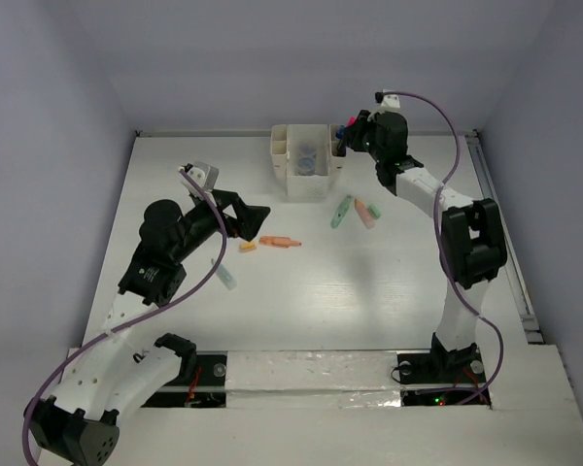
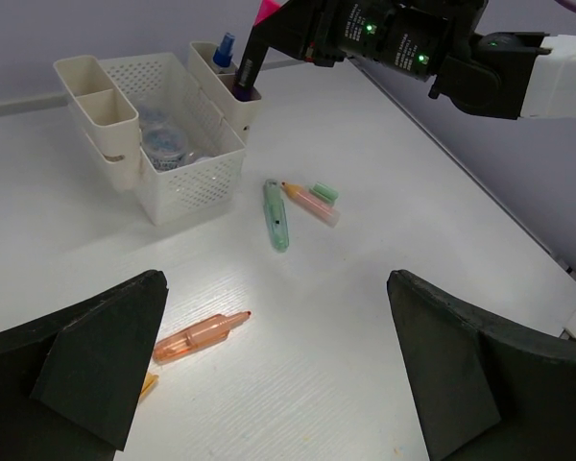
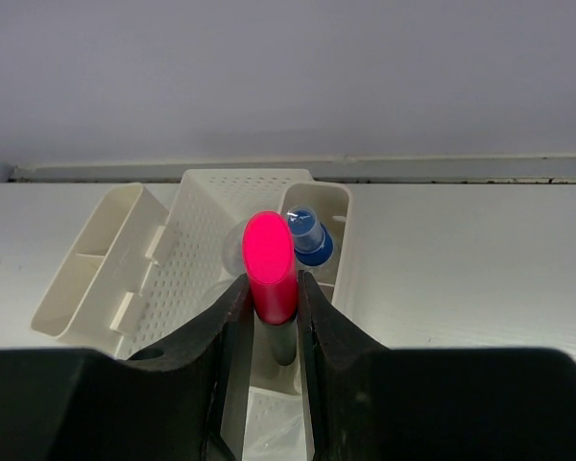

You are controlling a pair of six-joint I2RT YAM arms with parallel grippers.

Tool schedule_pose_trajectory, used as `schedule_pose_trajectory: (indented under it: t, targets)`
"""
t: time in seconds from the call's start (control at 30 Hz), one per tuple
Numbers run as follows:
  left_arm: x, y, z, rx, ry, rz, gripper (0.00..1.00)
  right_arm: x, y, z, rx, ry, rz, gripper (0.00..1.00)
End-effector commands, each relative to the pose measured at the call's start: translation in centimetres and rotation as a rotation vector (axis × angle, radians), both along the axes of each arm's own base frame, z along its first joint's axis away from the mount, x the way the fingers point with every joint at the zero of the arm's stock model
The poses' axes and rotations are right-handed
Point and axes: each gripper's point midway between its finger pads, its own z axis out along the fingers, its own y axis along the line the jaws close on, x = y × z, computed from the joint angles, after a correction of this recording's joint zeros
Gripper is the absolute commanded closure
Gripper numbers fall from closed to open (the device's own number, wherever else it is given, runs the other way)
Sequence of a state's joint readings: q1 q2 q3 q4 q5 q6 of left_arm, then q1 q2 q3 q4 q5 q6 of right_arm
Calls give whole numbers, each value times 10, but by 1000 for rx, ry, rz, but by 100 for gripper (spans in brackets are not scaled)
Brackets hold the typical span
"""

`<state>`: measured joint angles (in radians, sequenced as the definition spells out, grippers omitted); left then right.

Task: Sort the stationery into containers
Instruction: Place the pen in the storage box.

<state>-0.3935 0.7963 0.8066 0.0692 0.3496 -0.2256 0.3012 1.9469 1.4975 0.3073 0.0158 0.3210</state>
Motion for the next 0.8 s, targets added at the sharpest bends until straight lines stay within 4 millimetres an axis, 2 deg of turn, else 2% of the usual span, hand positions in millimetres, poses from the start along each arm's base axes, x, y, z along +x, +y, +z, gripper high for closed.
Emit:
schedule_pose_trajectory:
  t: [0.0, 0.13, 0.2, 0.3, 0.4, 0.43, 0.53, 0.6, 0.77]
  targets:
    - [0, 0, 30, -23, -78, -1, 1, 16, -4, 34, 26, -109, -32, 100]
    - [1, 0, 29, -22, -76, 2, 1, 15, 4, 28, 3, -112, -25, 100]
    - [1, 0, 29, -21, -77, 2, 1, 12, 15, 26, -21, -114, -12, 100]
    - [1, 0, 28, -20, -75, 4, 1, 11, 18, 22, -49, -111, -11, 99]
    - [2, 1, 28, -19, -76, 11, 1, 9, 20, 18, -52, -96, 5, 81]
    - [2, 2, 28, -18, -75, 16, 1, 8, 20, 19, -53, -93, 5, 68]
    - [4, 3, 26, -17, -68, 25, 1, 5, 16, 19, -61, -76, -11, 49]
    - [4, 2, 27, -21, -67, 27, 1, 2, 14, 26, -70, -80, -12, 45]
    - [6, 3, 25, -21, -57, 34, 1, -11, 10, 41, -83, -84, -1, 43]
